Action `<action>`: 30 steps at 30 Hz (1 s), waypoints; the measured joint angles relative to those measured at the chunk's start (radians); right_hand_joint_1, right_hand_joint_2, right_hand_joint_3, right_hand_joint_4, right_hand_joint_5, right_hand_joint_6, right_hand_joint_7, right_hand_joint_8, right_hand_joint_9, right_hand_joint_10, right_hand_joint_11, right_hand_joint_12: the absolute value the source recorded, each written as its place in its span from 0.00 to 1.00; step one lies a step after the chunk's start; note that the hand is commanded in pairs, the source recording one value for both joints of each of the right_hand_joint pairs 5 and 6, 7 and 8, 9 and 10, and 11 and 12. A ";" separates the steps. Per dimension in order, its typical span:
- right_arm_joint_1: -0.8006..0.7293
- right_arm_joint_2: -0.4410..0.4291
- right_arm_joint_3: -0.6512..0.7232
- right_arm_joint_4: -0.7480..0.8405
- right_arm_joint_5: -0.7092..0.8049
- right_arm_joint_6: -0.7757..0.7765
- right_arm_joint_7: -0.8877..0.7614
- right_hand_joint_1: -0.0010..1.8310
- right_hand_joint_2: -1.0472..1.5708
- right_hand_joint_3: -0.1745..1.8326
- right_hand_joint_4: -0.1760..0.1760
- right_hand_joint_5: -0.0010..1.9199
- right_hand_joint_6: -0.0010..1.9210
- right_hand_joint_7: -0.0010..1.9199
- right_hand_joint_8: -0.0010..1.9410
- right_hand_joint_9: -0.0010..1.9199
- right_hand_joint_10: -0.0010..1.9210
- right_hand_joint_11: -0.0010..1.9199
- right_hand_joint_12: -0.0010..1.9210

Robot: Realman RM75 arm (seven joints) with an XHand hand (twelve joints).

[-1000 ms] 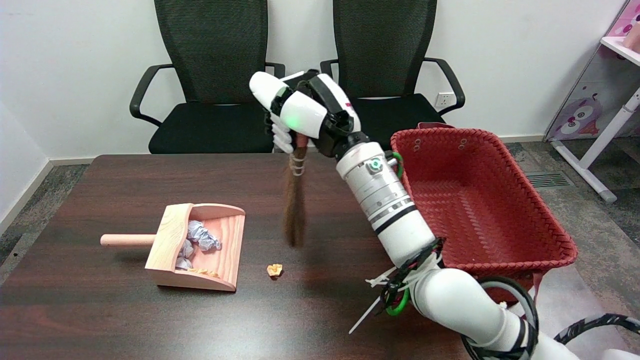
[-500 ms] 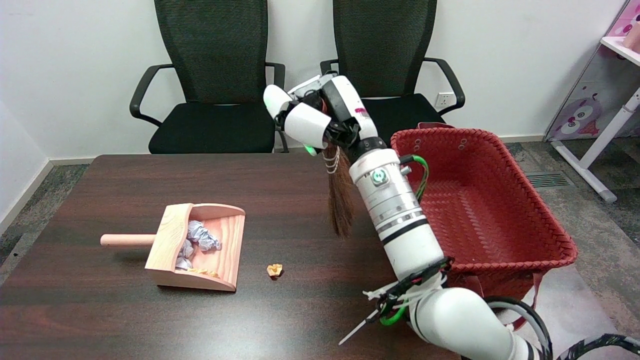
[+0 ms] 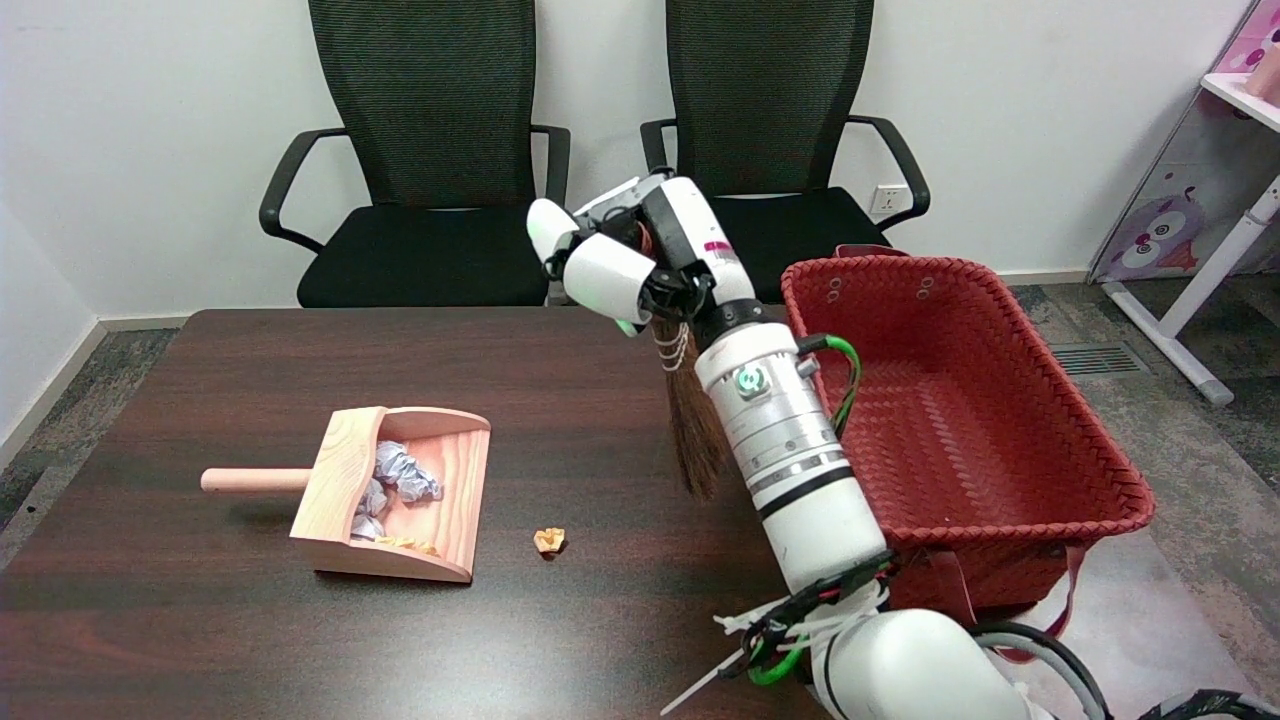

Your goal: Sweep the paper ball into the dustpan.

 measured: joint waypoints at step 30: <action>-0.059 -0.286 -0.068 0.197 -0.021 -0.083 -0.241 0.57 1.00 0.61 0.58 1.00 1.00 1.00 0.99 1.00 1.00 1.00 1.00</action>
